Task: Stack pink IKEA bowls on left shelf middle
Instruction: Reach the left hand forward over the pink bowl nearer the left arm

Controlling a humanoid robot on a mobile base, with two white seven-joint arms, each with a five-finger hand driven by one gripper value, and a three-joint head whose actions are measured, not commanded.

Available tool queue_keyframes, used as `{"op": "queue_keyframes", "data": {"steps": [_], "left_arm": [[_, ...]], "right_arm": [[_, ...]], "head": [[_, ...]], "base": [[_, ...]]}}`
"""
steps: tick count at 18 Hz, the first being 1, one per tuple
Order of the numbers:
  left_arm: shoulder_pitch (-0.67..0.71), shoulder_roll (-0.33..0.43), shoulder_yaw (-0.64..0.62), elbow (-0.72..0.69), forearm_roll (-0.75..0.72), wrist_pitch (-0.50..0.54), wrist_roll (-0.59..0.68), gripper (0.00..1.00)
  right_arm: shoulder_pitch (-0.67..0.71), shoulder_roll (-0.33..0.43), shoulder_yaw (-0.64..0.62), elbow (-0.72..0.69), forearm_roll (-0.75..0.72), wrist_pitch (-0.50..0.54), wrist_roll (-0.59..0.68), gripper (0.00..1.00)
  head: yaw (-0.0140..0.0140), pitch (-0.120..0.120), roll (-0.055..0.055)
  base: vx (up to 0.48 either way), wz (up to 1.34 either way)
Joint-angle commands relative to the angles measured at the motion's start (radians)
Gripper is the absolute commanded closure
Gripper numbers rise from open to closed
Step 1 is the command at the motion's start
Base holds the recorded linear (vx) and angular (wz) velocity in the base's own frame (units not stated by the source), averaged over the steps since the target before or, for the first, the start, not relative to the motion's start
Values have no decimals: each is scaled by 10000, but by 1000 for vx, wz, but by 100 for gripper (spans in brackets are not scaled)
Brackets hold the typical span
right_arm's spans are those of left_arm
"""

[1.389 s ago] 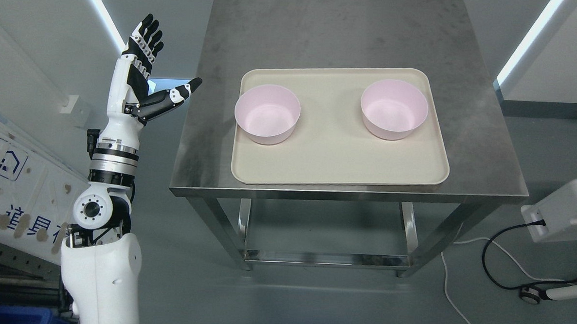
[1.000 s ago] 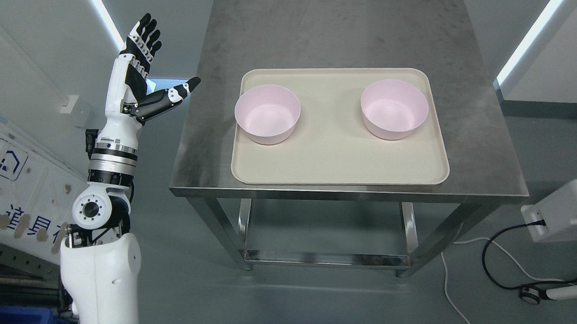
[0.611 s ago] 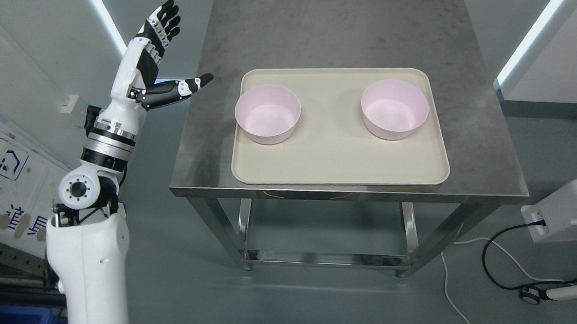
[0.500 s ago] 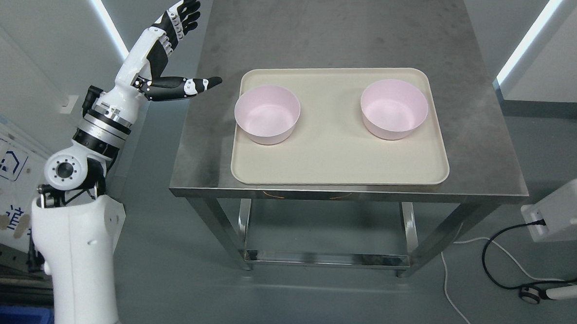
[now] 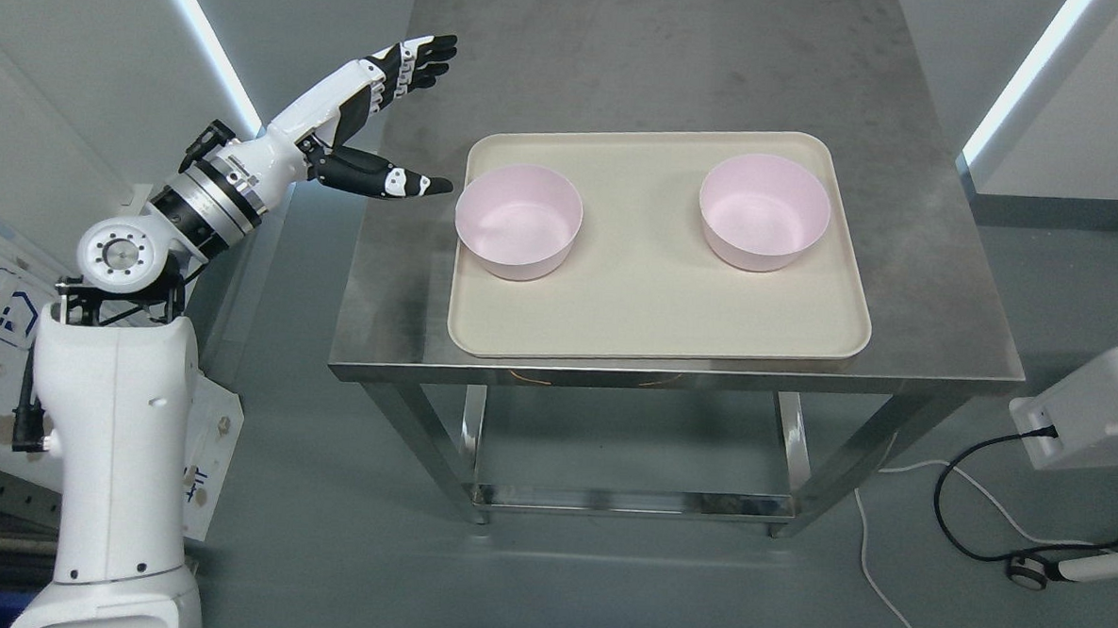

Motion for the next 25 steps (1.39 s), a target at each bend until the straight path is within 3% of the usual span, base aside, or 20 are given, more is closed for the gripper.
{"op": "queue_keyframes", "data": {"steps": [1, 4, 12, 16, 25], "left_arm": [[-552, -429, -1167, 1188, -1051, 726, -28, 18], [-983, -551, -1320, 1188, -1051, 1172, -74, 25], [-1153, -705, -2900, 1249, -1785, 1235, -59, 29], [-1428, -599, -2778, 2092, -2890, 147, -44, 41], [-1812, -736, -3008, 2139, -4456, -698, -59, 49]], "right_arm": [[-1, -175, 0, 0, 0, -8, 3, 0], [-1, -175, 0, 0, 0, -8, 3, 0], [-1, -175, 0, 0, 0, -8, 3, 0], [-1, -175, 0, 0, 0, -8, 3, 0], [-1, -175, 0, 0, 0, -8, 3, 0]], "head": [[0, 0, 0], [0, 0, 0], [0, 0, 0], [0, 0, 0], [0, 0, 0]], "base": [[0, 0], [0, 0], [0, 0], [0, 0], [0, 0]]}}
